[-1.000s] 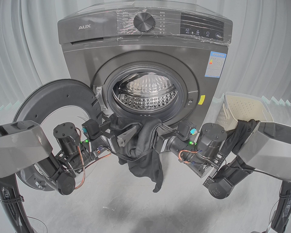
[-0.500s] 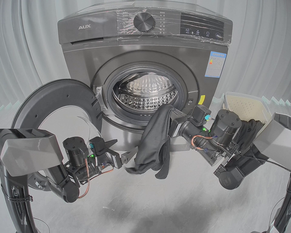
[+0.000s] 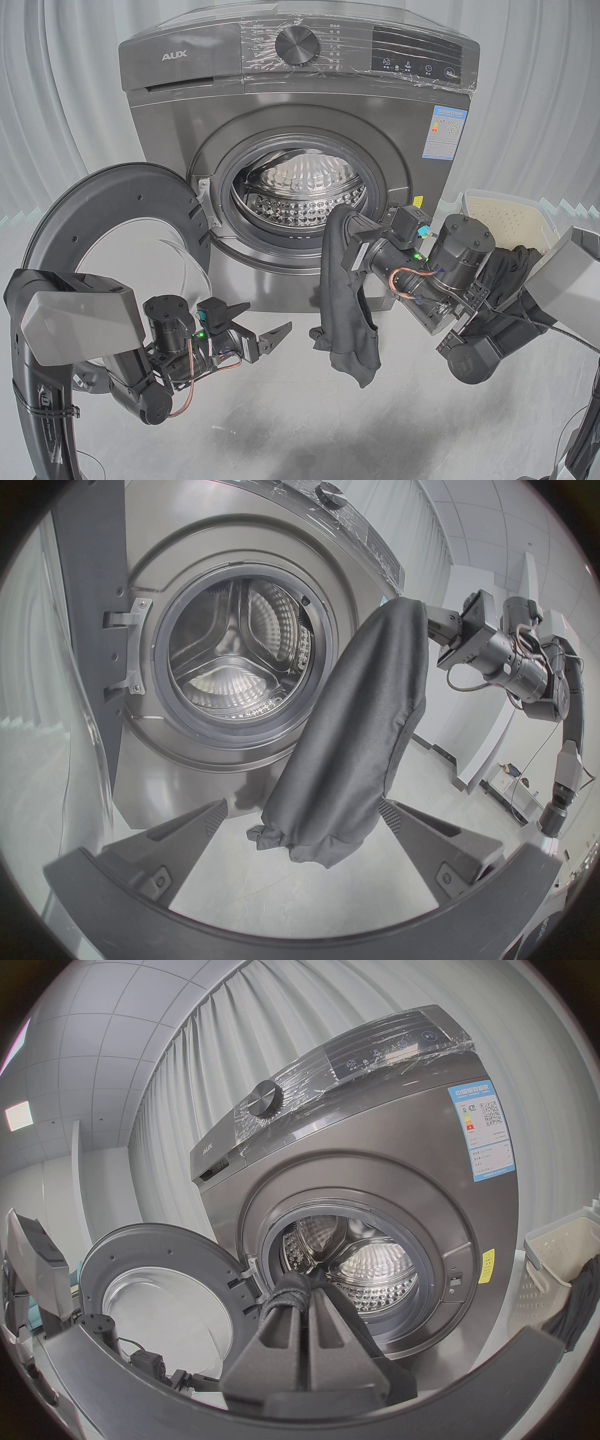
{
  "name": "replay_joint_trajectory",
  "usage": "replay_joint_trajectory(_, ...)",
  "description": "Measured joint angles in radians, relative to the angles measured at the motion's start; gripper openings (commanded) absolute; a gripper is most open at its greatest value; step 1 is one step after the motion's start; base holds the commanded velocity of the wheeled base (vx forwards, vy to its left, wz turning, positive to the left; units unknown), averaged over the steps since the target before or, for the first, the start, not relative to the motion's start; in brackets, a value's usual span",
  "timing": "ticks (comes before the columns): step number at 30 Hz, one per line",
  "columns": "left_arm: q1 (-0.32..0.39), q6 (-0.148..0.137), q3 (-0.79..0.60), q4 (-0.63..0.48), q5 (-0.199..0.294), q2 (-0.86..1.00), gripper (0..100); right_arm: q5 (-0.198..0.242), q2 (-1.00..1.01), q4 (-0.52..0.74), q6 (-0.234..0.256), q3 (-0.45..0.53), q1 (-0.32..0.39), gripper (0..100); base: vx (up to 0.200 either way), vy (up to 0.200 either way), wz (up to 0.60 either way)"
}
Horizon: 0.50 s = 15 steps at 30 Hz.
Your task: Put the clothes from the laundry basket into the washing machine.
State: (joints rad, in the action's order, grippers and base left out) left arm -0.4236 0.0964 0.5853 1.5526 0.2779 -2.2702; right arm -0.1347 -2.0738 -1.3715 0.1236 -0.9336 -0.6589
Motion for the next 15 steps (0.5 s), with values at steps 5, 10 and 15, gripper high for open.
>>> replay_joint_trajectory(5, -0.009, -0.015, 0.000, 0.001, 0.001, -0.012, 100, -0.005, 0.000, 0.054, 0.000, -0.059, -0.002, 0, 0.000, 0.000, 0.00)
replay_joint_trajectory(10, -0.018, -0.030, 0.004, 0.000, 0.001, -0.032, 100, -0.005, -0.004, 0.097, 0.001, -0.121, -0.008, 0, 0.000, 0.000, 0.00)
replay_joint_trajectory(15, -0.024, -0.031, 0.014, 0.001, 0.001, -0.046, 100, -0.008, -0.022, 0.097, 0.003, -0.143, -0.010, 0, 0.000, 0.000, 0.00)
